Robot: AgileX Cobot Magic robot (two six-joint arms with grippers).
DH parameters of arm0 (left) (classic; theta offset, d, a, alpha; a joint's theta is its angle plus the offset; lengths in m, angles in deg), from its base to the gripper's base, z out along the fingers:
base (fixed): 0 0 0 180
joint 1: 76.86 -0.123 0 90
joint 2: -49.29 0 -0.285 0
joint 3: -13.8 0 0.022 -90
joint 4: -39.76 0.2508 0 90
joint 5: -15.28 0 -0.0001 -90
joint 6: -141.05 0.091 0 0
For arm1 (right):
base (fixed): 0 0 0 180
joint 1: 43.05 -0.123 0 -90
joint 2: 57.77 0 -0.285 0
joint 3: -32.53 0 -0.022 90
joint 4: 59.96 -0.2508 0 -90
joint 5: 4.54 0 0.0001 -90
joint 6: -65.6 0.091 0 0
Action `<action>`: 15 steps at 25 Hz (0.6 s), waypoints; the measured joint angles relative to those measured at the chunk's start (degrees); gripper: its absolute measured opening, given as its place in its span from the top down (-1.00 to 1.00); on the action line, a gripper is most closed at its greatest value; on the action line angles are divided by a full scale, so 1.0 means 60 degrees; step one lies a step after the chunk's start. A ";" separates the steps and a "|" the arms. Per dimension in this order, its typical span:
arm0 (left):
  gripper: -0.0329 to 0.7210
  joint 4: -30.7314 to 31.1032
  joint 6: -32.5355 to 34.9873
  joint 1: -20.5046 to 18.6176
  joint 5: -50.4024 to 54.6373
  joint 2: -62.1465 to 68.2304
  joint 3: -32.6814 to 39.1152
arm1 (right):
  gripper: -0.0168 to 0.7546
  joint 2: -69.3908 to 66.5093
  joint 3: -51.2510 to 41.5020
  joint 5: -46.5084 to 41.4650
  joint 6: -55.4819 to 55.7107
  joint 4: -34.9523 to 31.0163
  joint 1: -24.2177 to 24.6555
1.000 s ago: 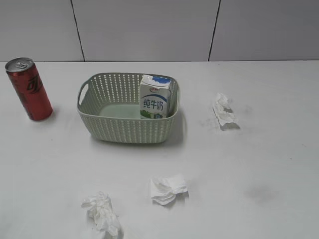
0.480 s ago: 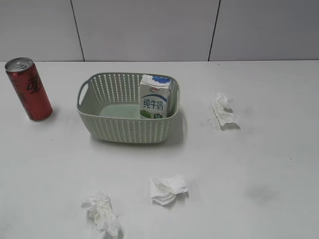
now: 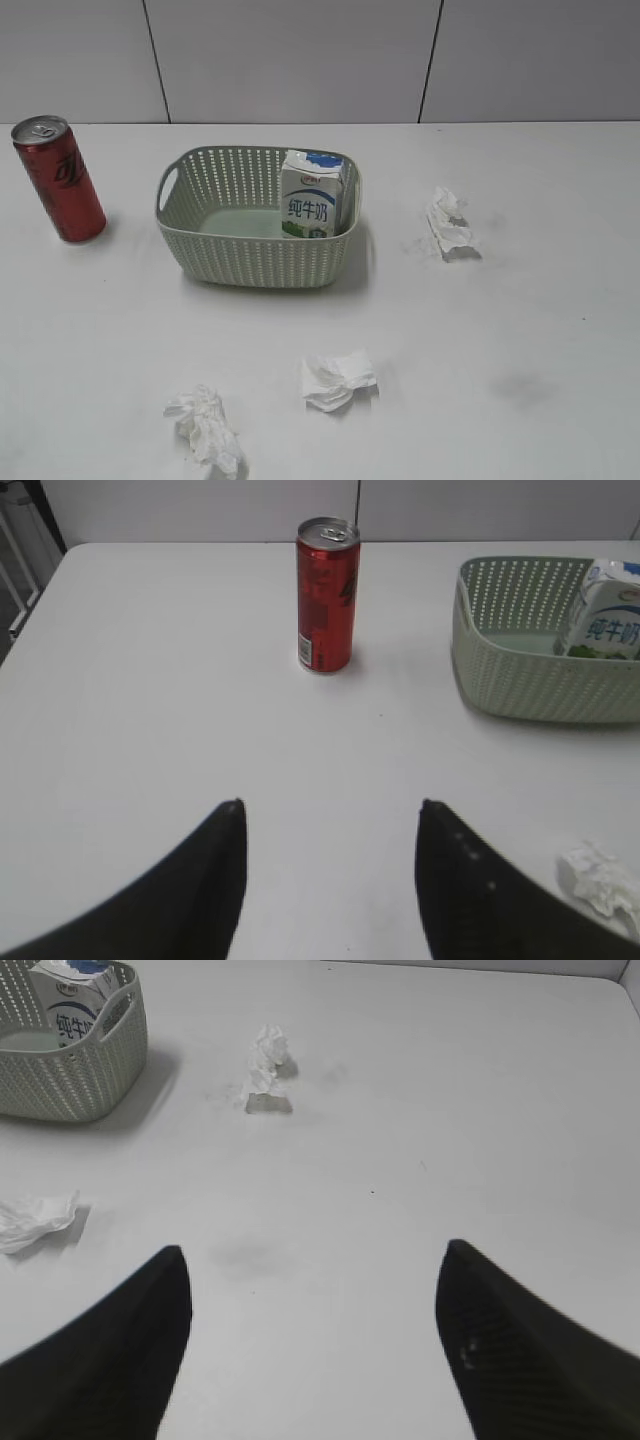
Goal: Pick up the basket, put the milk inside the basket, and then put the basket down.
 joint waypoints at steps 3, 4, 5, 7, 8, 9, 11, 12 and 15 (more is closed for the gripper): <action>-0.19 -0.0002 0.0000 -0.0164 -0.0004 -0.0049 0.0000 | -0.54 0.0000 0.0000 0.0002 0.0000 -0.0033 0.0000; -0.19 -0.0002 0.0000 -0.0170 -0.0004 -0.0049 0.0000 | -0.54 0.0000 0.0000 0.0002 0.0000 -0.0032 0.0000; -0.19 0.0008 0.0000 -0.0175 -0.0004 -0.0049 0.0000 | -0.54 0.0000 0.0000 0.0002 0.0000 -0.0032 0.0010; -0.18 0.0000 0.0000 -0.0175 -0.0004 -0.0049 0.0000 | -0.54 0.0000 0.0000 0.0010 0.0000 -0.0035 0.0017; -0.17 -0.0001 0.0000 -0.0175 -0.0004 -0.0049 0.0000 | -0.54 0.0000 0.0000 0.0010 0.0000 -0.0035 0.0017; -0.16 -0.0001 0.0000 -0.0175 -0.0004 -0.0049 0.0000 | -0.54 0.0000 0.0000 0.0010 0.0000 -0.0035 0.0017; -0.14 -0.0001 0.0000 -0.0175 -0.0004 -0.0049 0.0000 | -0.54 0.0000 0.0000 0.0010 0.0000 -0.0035 0.0017; -0.14 -0.0001 0.0000 -0.0175 -0.0004 -0.0049 0.0000 | -0.54 0.0000 0.0000 0.0010 0.0000 -0.0035 0.0017; -0.14 -0.0001 0.0000 -0.0175 -0.0004 -0.0049 0.0000 | -0.54 0.0000 0.0000 0.0010 0.0000 -0.0035 0.0017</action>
